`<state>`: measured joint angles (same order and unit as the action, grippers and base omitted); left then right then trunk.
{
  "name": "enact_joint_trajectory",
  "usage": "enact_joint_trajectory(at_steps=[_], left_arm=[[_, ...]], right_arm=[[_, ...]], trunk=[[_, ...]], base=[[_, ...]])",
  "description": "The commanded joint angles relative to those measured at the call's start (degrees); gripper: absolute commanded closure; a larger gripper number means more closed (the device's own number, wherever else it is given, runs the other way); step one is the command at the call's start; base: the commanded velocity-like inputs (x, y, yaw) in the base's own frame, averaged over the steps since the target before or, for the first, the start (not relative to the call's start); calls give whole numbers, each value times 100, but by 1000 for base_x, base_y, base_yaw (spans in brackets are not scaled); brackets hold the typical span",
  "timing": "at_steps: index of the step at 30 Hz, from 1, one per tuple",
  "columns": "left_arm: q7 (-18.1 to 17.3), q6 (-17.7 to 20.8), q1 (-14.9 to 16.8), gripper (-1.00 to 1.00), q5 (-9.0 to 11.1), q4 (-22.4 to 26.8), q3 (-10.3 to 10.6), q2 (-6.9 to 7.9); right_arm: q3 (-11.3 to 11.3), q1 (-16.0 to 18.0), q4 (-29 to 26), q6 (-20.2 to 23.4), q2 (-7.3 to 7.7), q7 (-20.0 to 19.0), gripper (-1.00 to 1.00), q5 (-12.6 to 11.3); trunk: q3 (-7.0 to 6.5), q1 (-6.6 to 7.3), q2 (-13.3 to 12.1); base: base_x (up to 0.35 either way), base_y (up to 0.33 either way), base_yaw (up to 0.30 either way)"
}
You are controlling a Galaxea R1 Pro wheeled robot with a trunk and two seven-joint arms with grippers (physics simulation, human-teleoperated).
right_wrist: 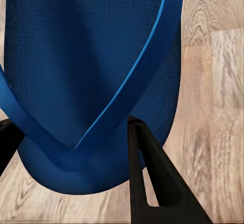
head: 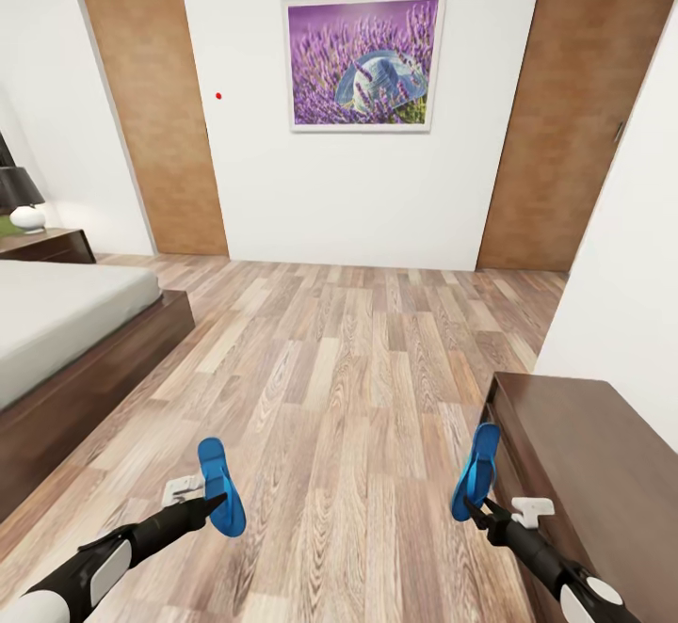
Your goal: In the bedroom, move the book from the bed onto either nightstand, and place the two sandals side by side next to the bed.
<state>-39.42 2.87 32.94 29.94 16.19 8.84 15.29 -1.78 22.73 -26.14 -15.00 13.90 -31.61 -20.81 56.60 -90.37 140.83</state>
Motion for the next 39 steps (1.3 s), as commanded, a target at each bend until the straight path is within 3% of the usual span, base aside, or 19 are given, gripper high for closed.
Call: enact_joint_trajectory(at_steps=[1,8,13,17,23,27,32,39], left_arm=[[-6,28,2,100,60,-14,39,3],[4,-172,2,100,49,-579,39,8],[17,-897,2,100,50,-1312,39,2],[133,-1155,-122,100,57,-1465,40,-1],[648,-1222,-349,100,32,-1497,46,-348],[1084,-1227,-377,100,-298,-1497,73,-592],[1210,-1228,-384,100,-988,-1503,83,-872],[1246,-1228,-385,100,-1151,-1504,77,-1016]], right_arm=[[-15,4,105,6,-1,-47,100,-39],[-15,4,808,-36,-9,-40,100,-32],[-13,4,1222,-61,-11,-38,100,-34],[-12,4,1287,-63,-10,-38,100,-33],[-8,4,1348,-64,-17,-38,100,-33],[-7,4,1476,-67,-18,-33,100,-32],[-7,4,1526,-67,-19,-30,100,-35],[-7,4,1543,-65,-19,-30,100,-37]], trunk=[[-13,24,-39],[-139,178,-320],[-229,287,-521],[-300,375,-681],[-408,507,-922],[-480,595,-1082],[-570,705,-1283],[-695,858,-1563]], base=[[0,0,0],[0,0,0],[0,0,0],[0,0,0],[0,0,0],[0,0,0],[0,0,0],[0,0,0]])
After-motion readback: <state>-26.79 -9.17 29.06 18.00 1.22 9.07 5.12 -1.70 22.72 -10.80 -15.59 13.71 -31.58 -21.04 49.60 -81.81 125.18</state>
